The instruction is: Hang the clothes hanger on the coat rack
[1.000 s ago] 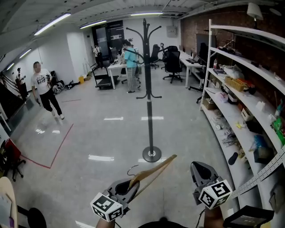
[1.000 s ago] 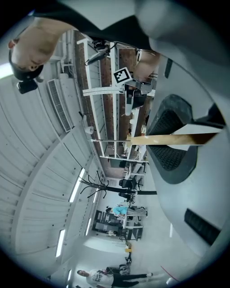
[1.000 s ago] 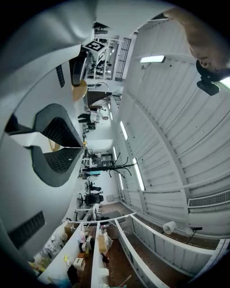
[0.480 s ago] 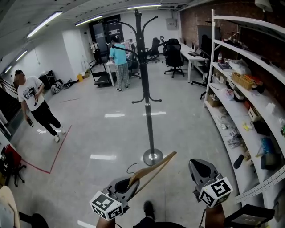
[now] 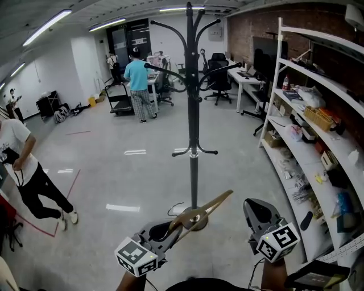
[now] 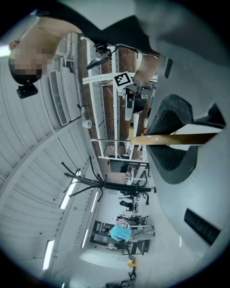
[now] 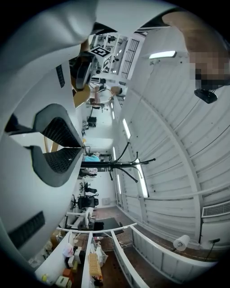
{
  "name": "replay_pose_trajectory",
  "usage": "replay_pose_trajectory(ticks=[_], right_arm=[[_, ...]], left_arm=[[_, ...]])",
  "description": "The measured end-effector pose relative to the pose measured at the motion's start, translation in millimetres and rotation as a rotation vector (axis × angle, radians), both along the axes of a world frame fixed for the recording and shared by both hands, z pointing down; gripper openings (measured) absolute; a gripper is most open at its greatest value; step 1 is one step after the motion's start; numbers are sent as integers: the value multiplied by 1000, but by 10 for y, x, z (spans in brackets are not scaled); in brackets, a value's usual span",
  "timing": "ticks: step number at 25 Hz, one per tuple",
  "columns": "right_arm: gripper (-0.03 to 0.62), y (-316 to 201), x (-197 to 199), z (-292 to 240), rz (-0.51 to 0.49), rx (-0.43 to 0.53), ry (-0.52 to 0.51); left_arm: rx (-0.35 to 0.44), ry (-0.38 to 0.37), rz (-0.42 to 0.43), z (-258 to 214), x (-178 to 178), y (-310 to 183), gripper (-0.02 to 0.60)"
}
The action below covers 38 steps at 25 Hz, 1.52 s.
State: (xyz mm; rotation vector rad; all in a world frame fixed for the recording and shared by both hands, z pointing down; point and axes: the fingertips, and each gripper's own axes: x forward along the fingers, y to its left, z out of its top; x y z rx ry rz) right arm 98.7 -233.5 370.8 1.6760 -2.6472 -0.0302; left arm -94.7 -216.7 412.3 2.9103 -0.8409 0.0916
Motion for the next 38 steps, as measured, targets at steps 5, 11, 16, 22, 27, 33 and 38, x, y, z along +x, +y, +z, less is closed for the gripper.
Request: replay_pose_trajectory(ticks=[5, 11, 16, 22, 27, 33, 38], right_arm=[[8, -592, 87, -28, 7, -15, 11], [8, -1255, 301, -76, -63, -5, -12], [8, -1598, 434, -375, -172, 39, -45], [8, -1961, 357, -761, -322, 129, 53], [8, -2210, 332, -807, -373, 137, 21], [8, -2486, 219, -944, -352, 144, -2], [8, -2736, 151, -1046, -333, 154, -20]], left_arm=[[-3, 3, 33, -32, 122, -618, 54], [-3, 0, 4, -78, 382, -1297, 54], [10, 0, -2, -272, 652, -1655, 54], [47, 18, -2, -589, 874, -2049, 54], [73, 17, -7, -782, 865, -2296, 52], [67, 44, 46, -1011, 723, -2633, 52], [94, 41, 103, -1104, 744, -2958, 54]])
